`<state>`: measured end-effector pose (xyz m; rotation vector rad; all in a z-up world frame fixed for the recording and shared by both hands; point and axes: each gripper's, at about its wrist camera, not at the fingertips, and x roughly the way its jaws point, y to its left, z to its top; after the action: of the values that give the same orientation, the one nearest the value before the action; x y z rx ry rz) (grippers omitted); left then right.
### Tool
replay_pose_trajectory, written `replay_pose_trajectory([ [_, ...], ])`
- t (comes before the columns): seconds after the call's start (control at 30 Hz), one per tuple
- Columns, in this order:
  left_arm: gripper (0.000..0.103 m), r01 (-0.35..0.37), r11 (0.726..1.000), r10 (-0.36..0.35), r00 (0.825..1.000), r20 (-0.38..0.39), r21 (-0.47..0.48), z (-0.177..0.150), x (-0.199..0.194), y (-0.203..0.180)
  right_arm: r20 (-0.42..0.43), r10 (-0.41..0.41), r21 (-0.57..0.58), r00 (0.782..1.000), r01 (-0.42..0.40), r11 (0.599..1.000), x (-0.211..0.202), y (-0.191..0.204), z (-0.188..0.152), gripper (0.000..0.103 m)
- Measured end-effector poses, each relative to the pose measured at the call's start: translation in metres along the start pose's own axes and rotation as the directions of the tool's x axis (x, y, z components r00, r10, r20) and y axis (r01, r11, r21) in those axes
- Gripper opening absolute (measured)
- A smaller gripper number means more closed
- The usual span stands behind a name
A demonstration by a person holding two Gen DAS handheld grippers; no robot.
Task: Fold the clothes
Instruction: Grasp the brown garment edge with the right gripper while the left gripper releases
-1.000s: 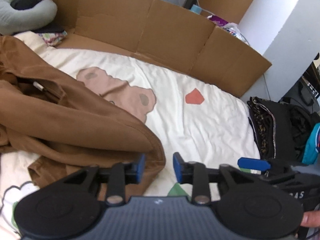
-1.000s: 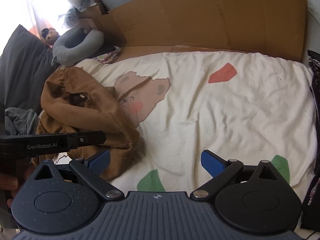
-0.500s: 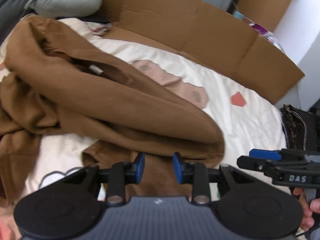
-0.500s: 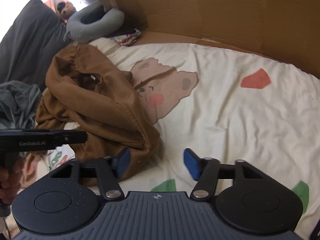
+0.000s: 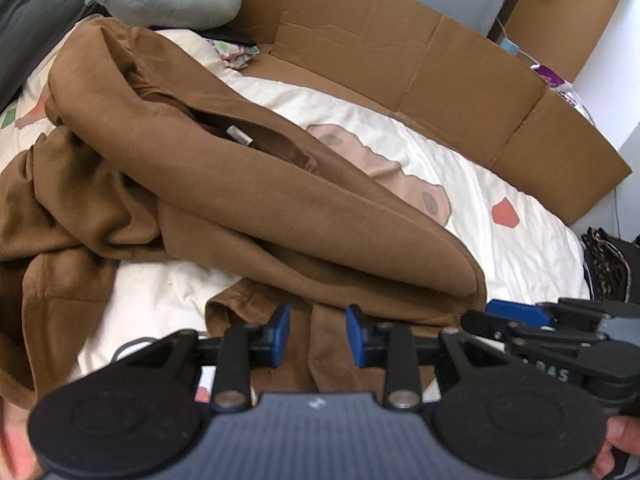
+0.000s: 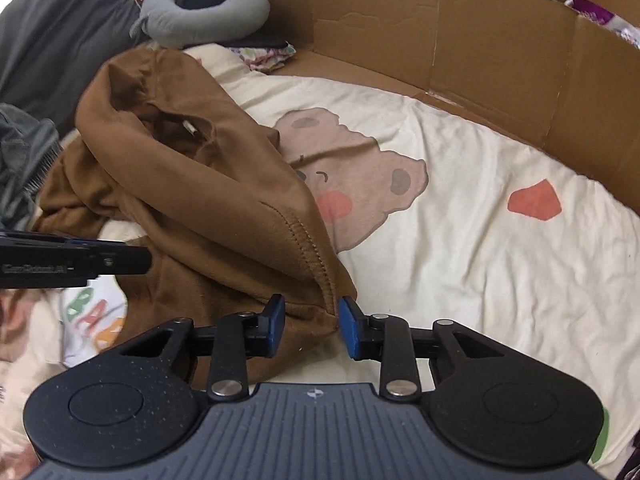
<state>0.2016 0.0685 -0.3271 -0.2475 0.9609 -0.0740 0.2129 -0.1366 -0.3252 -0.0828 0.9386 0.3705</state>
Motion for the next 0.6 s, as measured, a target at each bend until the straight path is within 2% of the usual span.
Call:
replay_pose_trajectory([
  [0.37,0.032,-0.016,1.000,0.016,1.000,-0.002,-0.024,0.000,0.000,0.014,-0.030,-0.055,-0.026,0.998,0.054,0.998,0.020,0.003,0.003,0.036],
  [0.43,0.032,-0.019,0.999,0.019,1.000,-0.003,-0.026,0.000,0.000,0.015,-0.031,-0.055,-0.028,0.998,0.054,0.998,0.022,0.003,0.003,0.034],
  [0.5,0.032,-0.024,0.999,0.024,1.000,0.002,-0.024,0.001,-0.001,0.017,-0.032,-0.054,-0.030,0.998,0.053,0.998,0.024,0.003,0.004,0.020],
  [0.6,0.032,-0.031,0.999,0.032,0.999,0.009,-0.022,0.002,-0.002,0.019,-0.033,-0.054,-0.034,0.998,0.053,0.998,0.027,0.003,0.005,0.009],
])
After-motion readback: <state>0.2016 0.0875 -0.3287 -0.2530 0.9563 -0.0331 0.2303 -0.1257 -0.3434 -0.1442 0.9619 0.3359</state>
